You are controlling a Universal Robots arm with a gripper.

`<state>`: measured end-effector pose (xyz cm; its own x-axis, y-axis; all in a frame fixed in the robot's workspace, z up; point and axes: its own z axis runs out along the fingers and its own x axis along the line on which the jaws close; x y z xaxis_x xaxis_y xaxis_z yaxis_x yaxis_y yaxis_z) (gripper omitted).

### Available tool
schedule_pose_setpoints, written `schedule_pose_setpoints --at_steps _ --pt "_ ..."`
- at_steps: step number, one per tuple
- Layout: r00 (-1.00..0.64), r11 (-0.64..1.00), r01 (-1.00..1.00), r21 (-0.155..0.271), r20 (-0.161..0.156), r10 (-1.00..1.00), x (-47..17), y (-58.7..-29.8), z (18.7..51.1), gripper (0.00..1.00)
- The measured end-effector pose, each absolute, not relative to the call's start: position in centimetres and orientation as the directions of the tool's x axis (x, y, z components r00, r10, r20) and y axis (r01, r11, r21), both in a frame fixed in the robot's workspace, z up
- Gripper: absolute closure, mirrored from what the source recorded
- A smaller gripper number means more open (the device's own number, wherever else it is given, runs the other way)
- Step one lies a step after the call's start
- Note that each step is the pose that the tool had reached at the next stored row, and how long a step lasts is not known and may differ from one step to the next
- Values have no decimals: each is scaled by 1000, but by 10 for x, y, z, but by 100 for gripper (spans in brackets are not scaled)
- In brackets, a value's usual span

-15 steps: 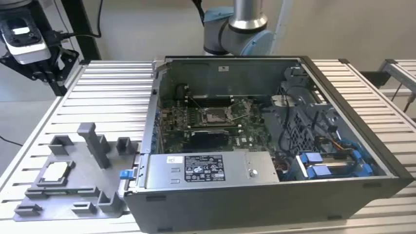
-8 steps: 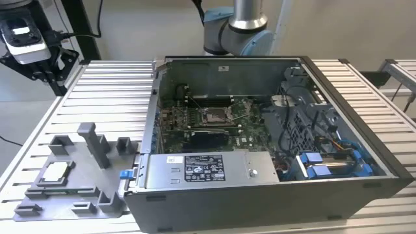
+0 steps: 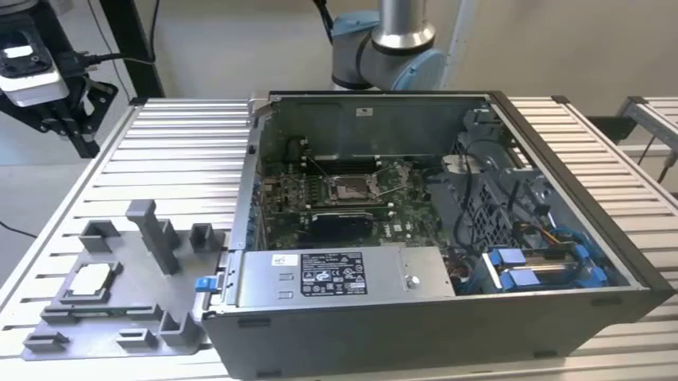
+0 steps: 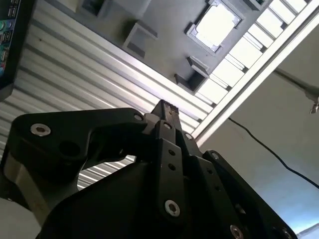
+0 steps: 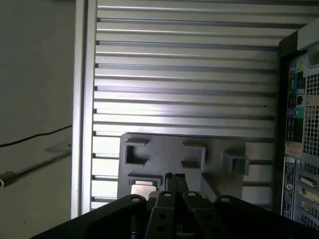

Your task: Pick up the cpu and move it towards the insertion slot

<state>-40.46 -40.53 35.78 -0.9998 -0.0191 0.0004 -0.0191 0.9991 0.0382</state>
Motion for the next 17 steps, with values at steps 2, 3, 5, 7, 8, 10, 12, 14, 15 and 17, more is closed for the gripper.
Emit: schedule_pose_setpoints --at_steps 2,3,5,7,8,10,12,14,15,17 --pt "-1000 999 -19 38 1 -19 -409 -407 358 100" --pt "-1000 999 -19 38 1 -19 -413 -409 358 100" --pt "-1000 999 -19 38 0 -19 -420 -411 358 100" --pt "-1000 999 -19 38 1 -19 -426 -415 358 100" --pt "-1000 999 -19 38 0 -19 -429 -417 357 100" --pt "-1000 999 -19 38 1 -19 -432 -423 357 100" --pt "-1000 999 -19 38 1 -19 -433 -428 357 100" --pt "-1000 999 -19 38 1 -19 -433 -434 356 100" --pt "-1000 999 -19 38 0 -19 -434 -436 356 100" --pt "-1000 999 -19 38 1 -19 -437 -443 355 100"
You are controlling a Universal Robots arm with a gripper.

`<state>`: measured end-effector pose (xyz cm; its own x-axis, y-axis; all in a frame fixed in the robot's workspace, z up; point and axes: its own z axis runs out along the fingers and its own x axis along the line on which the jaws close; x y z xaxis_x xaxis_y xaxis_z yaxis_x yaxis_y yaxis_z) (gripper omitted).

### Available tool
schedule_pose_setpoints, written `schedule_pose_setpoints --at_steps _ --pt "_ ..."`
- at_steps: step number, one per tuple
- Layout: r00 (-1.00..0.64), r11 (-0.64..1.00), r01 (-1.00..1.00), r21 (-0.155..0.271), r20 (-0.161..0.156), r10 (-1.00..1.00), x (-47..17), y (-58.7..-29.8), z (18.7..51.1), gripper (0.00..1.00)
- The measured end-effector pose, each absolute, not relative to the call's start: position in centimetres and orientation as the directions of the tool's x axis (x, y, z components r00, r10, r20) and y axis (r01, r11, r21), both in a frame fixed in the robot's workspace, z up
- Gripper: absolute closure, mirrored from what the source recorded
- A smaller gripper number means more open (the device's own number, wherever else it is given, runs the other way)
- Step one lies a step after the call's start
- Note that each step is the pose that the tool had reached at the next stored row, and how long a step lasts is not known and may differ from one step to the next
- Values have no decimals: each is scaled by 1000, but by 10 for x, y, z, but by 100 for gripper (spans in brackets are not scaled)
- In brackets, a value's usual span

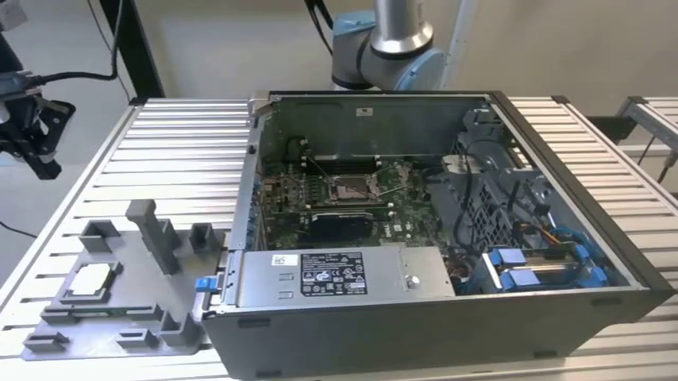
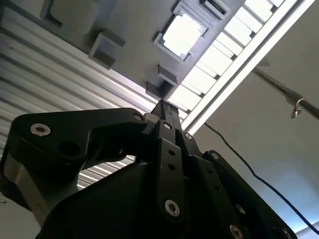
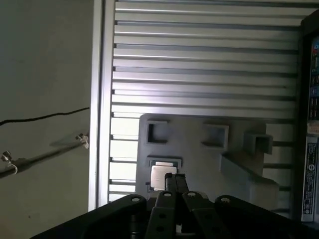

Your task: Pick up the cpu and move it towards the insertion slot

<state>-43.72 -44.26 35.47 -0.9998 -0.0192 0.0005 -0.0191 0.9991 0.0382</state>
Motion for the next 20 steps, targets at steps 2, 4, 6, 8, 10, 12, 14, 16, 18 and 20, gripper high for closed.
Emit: schedule_pose_setpoints --at_steps 2,4,6,8,10,12,14,16,18,20 --pt "-1000 999 -19 38 0 -19 -440 -449 354 100" --pt "-1000 999 -19 38 1 -19 -440 -454 353 100" --pt "-1000 999 -19 38 1 -19 -440 -456 352 100" --pt "-1000 999 -19 38 0 -19 -441 -457 350 100" --pt "-1000 999 -19 38 0 -19 -442 -457 349 100" --pt "-1000 999 -19 38 1 -19 -442 -457 349 100" --pt "-1000 999 -19 38 1 -19 -442 -457 349 100" --pt "-1000 999 -19 38 0 -19 -442 -457 349 100" --pt "-1000 999 -19 38 1 -19 -442 -457 349 100" --pt "-1000 999 -19 38 1 -19 -442 -457 349 100"
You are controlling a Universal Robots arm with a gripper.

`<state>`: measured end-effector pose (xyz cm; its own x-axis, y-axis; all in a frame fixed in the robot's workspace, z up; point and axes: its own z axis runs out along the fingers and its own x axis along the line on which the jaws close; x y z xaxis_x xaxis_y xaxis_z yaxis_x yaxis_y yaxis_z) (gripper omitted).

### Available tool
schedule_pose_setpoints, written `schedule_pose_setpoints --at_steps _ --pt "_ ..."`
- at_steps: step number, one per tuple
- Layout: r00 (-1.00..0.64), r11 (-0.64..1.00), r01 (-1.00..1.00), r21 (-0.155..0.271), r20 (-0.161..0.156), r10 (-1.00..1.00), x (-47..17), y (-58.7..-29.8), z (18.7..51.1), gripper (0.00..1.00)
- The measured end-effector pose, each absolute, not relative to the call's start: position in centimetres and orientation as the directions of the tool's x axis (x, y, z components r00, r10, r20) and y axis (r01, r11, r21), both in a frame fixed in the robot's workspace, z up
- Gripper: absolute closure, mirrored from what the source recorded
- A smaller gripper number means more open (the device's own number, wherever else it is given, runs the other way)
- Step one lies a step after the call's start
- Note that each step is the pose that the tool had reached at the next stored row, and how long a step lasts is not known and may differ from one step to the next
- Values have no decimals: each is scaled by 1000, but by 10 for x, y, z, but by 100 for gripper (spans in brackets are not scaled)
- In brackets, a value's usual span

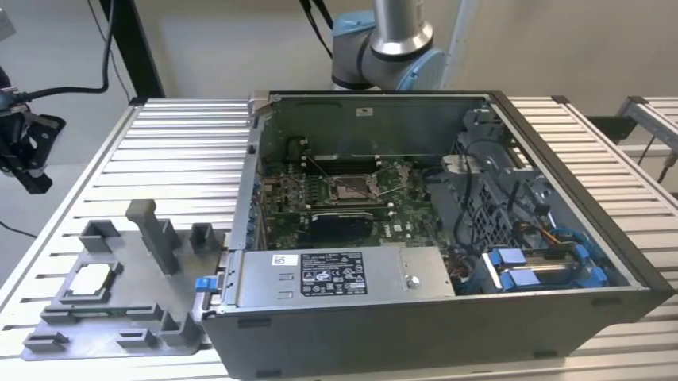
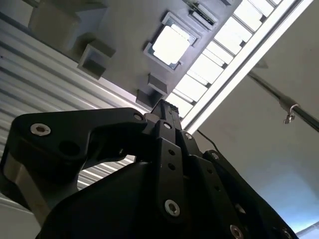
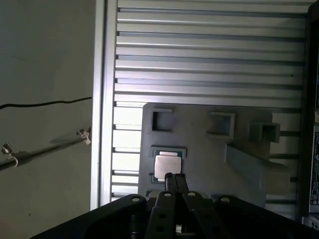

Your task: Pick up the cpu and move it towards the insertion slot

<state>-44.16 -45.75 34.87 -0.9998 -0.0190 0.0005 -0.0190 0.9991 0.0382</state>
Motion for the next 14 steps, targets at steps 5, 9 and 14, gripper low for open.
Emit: schedule_pose_setpoints --at_steps 5,9,14 --pt "-1000 999 -19 38 1 -19 -442 -458 349 0" --pt "-1000 999 -19 38 1 -19 -442 -458 349 0" --pt "-1000 999 -19 38 1 -19 -442 -458 349 0"
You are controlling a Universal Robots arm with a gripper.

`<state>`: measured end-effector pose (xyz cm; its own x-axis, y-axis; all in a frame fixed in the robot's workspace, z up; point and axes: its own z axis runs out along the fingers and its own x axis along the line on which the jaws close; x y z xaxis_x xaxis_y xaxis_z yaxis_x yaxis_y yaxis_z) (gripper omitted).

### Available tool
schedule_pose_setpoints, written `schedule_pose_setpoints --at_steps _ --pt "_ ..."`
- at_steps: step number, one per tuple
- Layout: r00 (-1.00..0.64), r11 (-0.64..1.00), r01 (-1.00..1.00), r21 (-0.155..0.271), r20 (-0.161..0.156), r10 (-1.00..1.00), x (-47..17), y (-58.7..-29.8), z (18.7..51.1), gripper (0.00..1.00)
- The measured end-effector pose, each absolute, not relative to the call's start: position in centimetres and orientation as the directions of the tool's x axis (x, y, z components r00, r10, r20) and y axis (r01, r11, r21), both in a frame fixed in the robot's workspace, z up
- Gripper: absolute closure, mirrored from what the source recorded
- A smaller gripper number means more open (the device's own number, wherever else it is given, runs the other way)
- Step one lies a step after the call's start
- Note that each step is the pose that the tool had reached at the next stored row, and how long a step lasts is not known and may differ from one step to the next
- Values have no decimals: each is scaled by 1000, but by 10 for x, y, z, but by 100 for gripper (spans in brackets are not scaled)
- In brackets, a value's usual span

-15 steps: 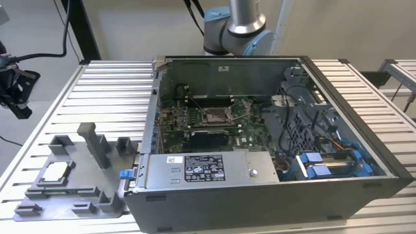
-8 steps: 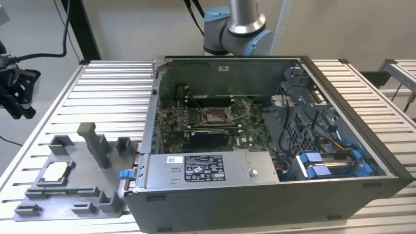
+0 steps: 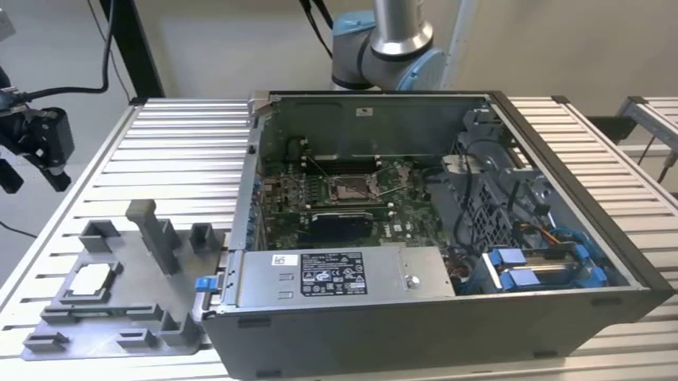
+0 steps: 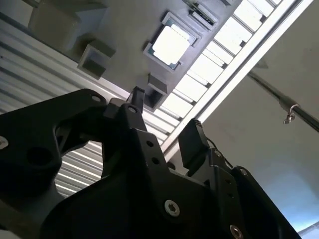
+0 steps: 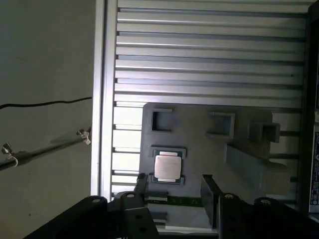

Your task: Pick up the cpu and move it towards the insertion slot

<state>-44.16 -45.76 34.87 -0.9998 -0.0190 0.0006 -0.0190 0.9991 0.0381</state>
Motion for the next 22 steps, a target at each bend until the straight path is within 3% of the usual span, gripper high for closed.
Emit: schedule_pose_setpoints --at_steps 22 --pt "-1000 999 -16 39 -1 -16 -444 -458 319 0"
